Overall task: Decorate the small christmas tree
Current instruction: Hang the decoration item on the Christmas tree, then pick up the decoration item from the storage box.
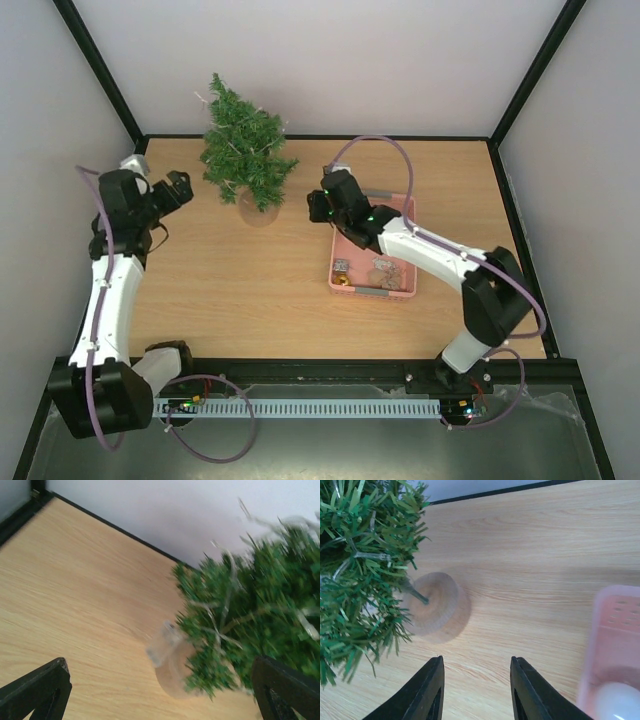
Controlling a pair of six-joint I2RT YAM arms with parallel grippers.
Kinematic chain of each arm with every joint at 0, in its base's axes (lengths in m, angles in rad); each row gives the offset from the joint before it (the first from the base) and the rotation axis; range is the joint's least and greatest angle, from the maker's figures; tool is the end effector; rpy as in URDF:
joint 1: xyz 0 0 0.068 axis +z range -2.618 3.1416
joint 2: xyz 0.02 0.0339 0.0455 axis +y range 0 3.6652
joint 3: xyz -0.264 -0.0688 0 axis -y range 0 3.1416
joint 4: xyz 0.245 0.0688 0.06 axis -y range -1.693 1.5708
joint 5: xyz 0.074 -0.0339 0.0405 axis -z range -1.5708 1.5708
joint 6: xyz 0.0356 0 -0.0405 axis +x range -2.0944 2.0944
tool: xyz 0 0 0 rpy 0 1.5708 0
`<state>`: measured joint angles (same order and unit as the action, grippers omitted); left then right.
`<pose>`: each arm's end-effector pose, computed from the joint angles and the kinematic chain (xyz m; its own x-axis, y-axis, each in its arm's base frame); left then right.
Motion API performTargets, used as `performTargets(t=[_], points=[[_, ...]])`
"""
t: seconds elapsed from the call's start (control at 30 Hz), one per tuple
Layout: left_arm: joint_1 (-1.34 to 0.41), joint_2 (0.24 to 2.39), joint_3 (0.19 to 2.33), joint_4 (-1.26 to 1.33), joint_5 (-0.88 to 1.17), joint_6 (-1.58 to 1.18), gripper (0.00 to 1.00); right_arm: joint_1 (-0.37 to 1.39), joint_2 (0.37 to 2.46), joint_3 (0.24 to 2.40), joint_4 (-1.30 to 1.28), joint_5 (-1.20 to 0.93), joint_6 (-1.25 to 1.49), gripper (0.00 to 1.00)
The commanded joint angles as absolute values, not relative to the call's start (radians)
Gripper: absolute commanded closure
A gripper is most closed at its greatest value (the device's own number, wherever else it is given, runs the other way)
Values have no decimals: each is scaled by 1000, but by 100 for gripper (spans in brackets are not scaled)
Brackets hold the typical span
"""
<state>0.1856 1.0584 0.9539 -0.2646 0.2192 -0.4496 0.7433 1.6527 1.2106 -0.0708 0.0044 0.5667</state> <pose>0.2392 0.0370 0.3385 -0.3277 -0.4931 -0.8059 -0.1368 0.8687 -0.4760 0.2830 0.2599 0.2722 -0.6666 0.1165 -0.7363 -0.3746 0.8016 0.4660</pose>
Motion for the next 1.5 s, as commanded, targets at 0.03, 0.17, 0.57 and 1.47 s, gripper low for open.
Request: performTargets(t=[0.03,0.17,0.57,1.47], points=[[61,1034,914,-251,315,-350,1,737,1549,1229,-401,124,484,65],[-33,1003,890,-307,384,-310,3,730,1517,1224,-505,124,459,66],[-301,875,721,-319,327,-394,15,563,1368,1014,-421,151,420,65],[-365,806,663,-220,134,-276,1,492,1658,1007,-178,-165,639,40]])
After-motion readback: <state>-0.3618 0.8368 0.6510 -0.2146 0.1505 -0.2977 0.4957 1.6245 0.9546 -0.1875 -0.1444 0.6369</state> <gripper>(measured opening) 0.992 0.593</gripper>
